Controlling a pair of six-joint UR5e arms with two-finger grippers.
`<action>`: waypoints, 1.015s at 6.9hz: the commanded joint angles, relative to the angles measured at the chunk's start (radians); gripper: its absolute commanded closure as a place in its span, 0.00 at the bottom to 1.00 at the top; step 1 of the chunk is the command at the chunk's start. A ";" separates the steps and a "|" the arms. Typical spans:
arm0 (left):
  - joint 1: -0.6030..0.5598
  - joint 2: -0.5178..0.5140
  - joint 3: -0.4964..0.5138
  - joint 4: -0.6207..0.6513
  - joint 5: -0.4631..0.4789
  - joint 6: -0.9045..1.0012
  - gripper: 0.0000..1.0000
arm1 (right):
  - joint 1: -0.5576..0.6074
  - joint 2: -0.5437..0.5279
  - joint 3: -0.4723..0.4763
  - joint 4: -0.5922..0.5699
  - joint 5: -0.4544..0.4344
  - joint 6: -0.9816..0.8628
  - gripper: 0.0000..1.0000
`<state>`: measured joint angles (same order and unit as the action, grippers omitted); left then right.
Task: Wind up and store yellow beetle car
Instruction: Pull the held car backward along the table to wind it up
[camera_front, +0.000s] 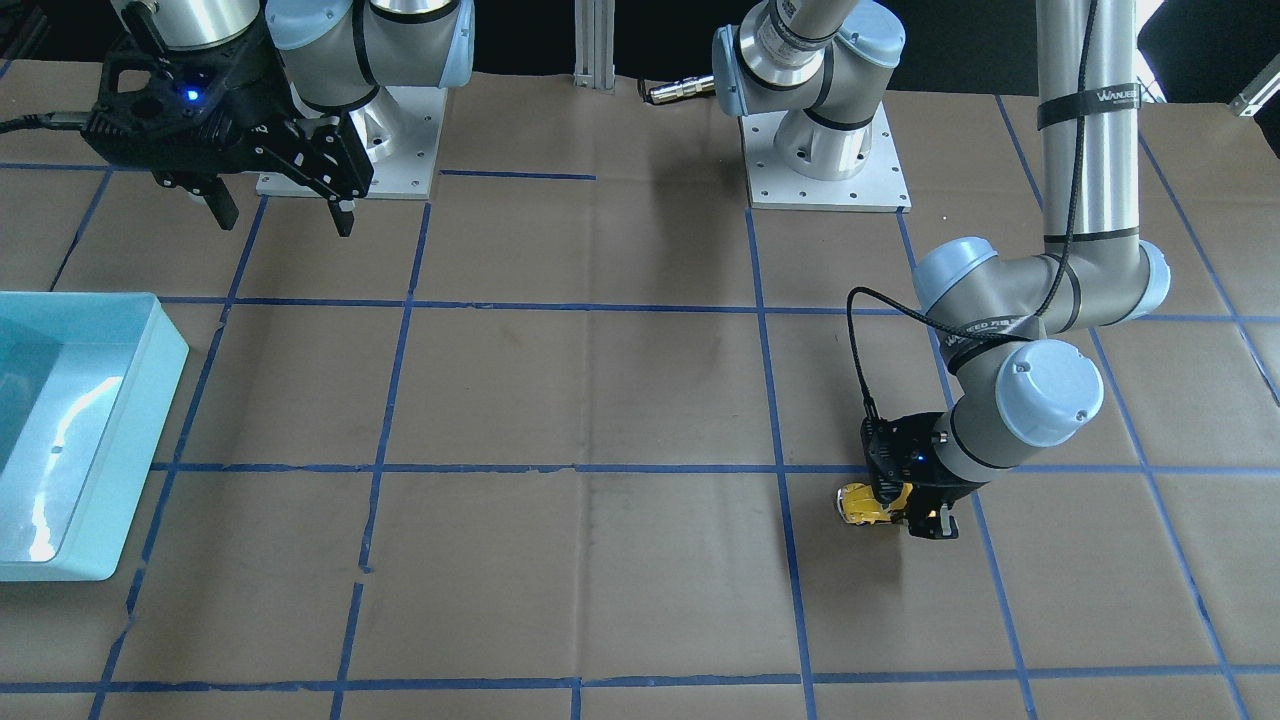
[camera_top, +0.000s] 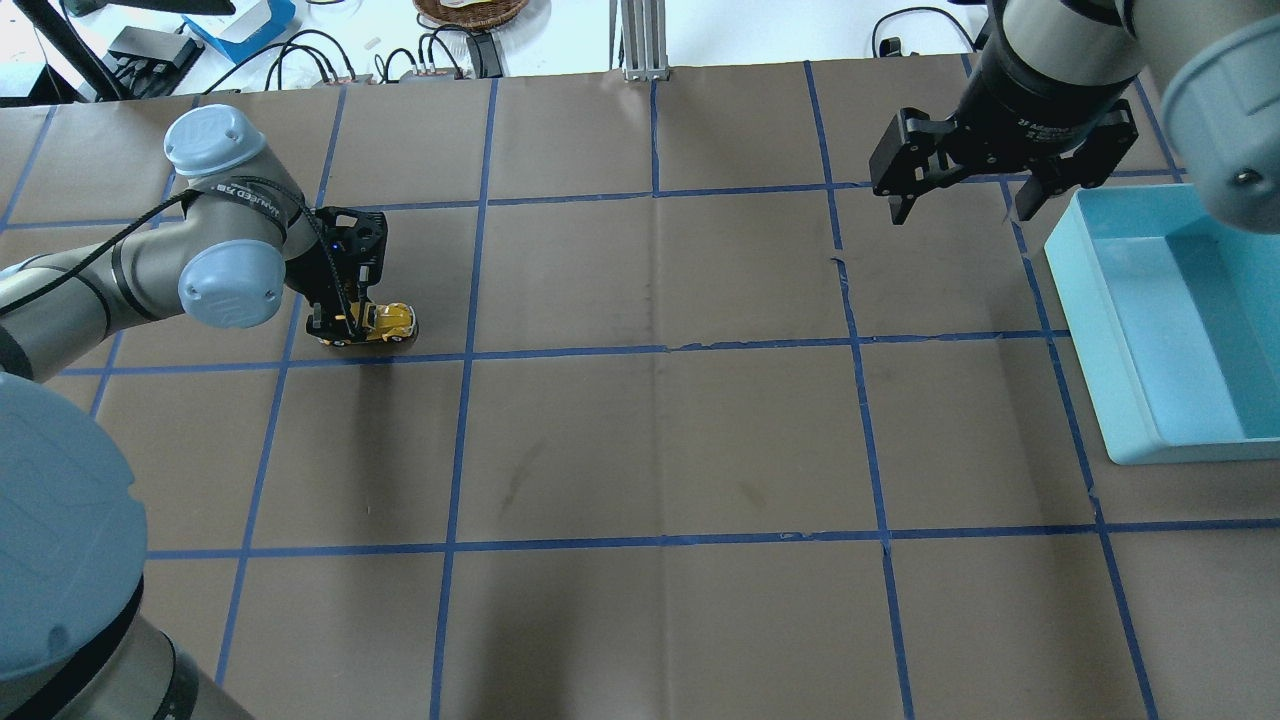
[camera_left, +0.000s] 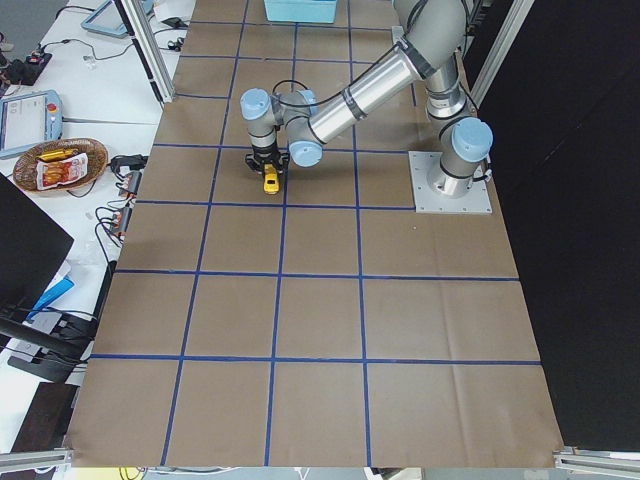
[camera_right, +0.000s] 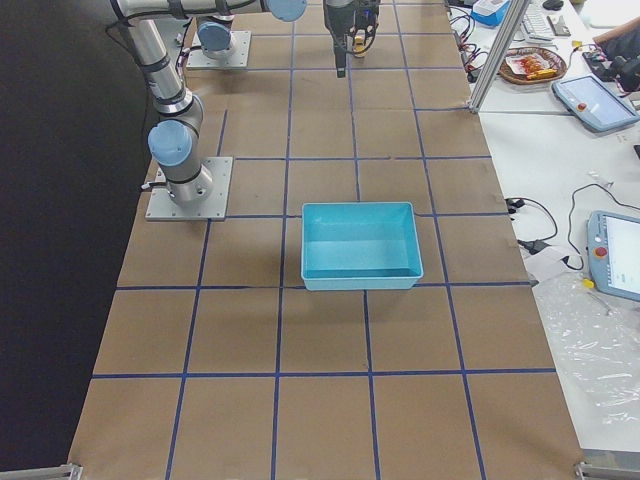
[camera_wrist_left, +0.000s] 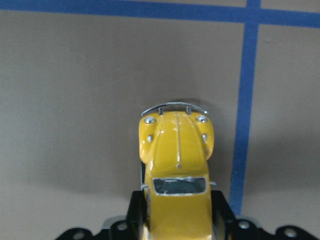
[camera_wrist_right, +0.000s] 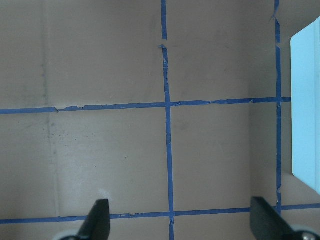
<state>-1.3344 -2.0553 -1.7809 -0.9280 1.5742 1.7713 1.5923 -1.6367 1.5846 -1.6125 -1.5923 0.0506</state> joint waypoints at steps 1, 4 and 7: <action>0.024 0.000 0.000 0.000 -0.002 0.026 1.00 | 0.000 0.000 -0.001 0.000 0.000 0.000 0.01; 0.055 0.000 -0.002 -0.002 -0.002 0.063 1.00 | 0.000 0.000 0.000 -0.001 0.000 0.000 0.01; 0.083 0.001 -0.002 -0.002 0.000 0.091 1.00 | 0.000 0.001 -0.002 -0.001 0.000 0.000 0.01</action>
<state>-1.2674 -2.0541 -1.7820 -0.9283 1.5743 1.8523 1.5923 -1.6354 1.5836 -1.6133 -1.5923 0.0506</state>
